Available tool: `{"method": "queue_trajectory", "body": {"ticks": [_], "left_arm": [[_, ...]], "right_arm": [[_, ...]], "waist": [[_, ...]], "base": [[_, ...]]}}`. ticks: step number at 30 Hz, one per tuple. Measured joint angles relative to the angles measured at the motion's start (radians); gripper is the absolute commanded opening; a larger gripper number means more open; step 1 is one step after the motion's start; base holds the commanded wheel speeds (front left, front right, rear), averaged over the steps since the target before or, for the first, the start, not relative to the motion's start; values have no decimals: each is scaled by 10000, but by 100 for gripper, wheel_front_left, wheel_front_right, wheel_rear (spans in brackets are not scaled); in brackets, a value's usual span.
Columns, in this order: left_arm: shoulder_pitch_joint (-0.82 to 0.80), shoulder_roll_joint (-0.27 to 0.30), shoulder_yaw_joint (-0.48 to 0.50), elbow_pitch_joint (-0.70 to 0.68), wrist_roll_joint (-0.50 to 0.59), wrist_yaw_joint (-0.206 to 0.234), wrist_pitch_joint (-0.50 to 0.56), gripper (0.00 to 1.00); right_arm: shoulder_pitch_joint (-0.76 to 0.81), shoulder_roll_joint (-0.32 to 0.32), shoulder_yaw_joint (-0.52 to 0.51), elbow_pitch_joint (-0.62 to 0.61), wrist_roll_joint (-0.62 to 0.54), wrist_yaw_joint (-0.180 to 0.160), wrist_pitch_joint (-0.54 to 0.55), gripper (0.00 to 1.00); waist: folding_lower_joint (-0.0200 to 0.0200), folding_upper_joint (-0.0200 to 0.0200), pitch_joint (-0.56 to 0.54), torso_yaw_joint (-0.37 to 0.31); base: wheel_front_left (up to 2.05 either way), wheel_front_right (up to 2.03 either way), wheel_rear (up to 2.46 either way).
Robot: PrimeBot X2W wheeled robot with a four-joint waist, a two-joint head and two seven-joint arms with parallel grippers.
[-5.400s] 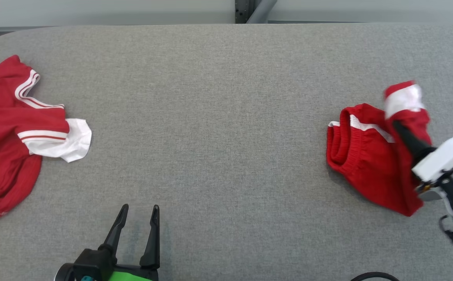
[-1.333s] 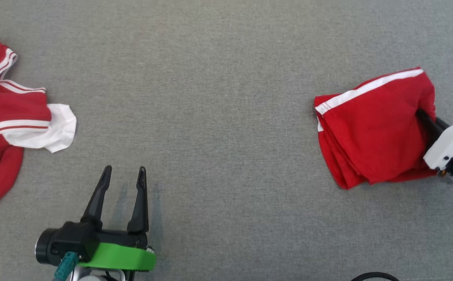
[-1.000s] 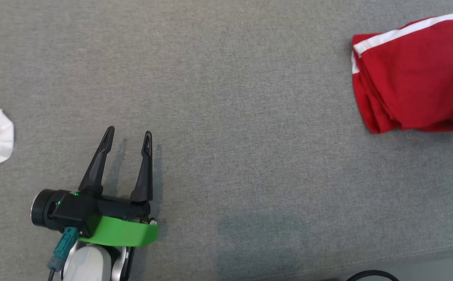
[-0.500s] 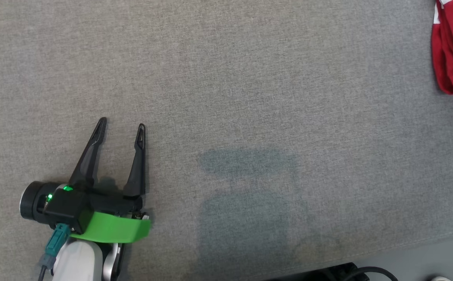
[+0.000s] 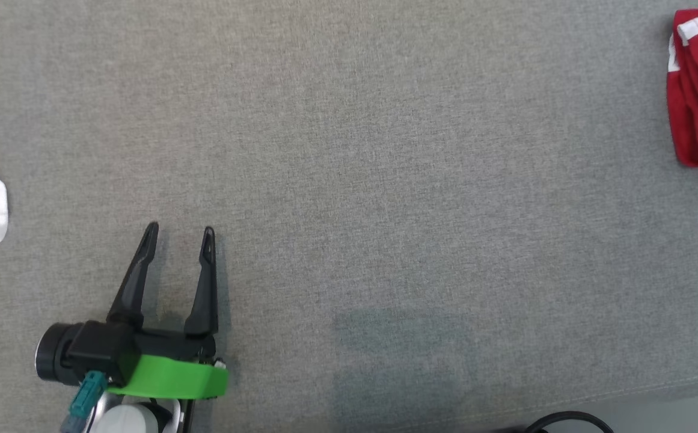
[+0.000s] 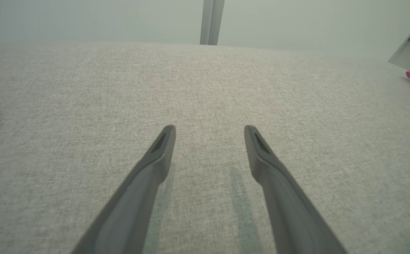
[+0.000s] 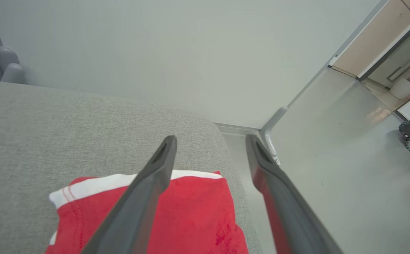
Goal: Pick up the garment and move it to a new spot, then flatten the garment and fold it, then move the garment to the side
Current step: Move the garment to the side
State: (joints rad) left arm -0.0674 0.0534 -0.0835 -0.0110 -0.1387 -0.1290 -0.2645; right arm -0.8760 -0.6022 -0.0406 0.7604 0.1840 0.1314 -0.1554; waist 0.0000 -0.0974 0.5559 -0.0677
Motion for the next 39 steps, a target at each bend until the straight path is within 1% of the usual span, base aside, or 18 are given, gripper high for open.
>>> {"method": "queue_trajectory", "body": {"ticks": [4,6,10,12,14,17,18,24,27,31,39], "left_arm": [[540,-15,8,184,-113,42,2,100],[845,-17,-8,245,-217,75,2,100],[1312,-27,-17,481,-397,280,4,100],[1516,-27,-50,711,-424,313,2,100],[1671,-31,-36,917,-424,320,2,100],[1808,-31,52,1135,-443,324,2,100],[1808,-31,52,1135,-443,324,2,100],[1861,-33,224,1574,-430,230,2,100],[1868,-42,399,1787,-316,176,2,100],[1856,-38,805,2006,-268,324,2,100],[1804,-38,907,2142,-268,307,2,100]], "right_arm": [[1370,416,253,-1175,201,0,-414,100],[2338,616,299,-1891,280,0,-518,100],[4562,1154,-188,-3241,150,0,-779,100],[5718,1572,-495,-3795,-165,0,-894,100],[6844,2197,-798,-4263,-464,0,-965,100],[8170,2941,-803,-4727,-1181,0,-1020,100],[8170,2941,-803,-4727,-1181,0,-1020,100],[9479,4535,-1179,-5749,-1733,0,-1032,100],[9992,5058,-1248,-6073,-1833,0,-1034,100],[10310,5333,-1058,-6316,-1845,0,-1034,100],[10296,5520,-953,-6424,-1879,0,-1047,100]], "waist": [[0,-2,-791,64],[0,-2,-1244,115],[0,-3,-2174,268],[-1,-3,-2622,370],[-1,-3,-3057,493],[-1,-3,-3639,700],[-1,-3,-3639,700],[-1,-4,-4483,1101],[-1,-4,-4802,1226],[-1,-4,-5109,1321],[-1,-2,-5274,1446]], "base": [[0,0,0],[0,0,0],[0,0,0],[0,0,0],[0,0,0],[0,0,0],[0,0,0],[0,0,0],[0,0,0],[0,0,0],[0,0,0]]}}
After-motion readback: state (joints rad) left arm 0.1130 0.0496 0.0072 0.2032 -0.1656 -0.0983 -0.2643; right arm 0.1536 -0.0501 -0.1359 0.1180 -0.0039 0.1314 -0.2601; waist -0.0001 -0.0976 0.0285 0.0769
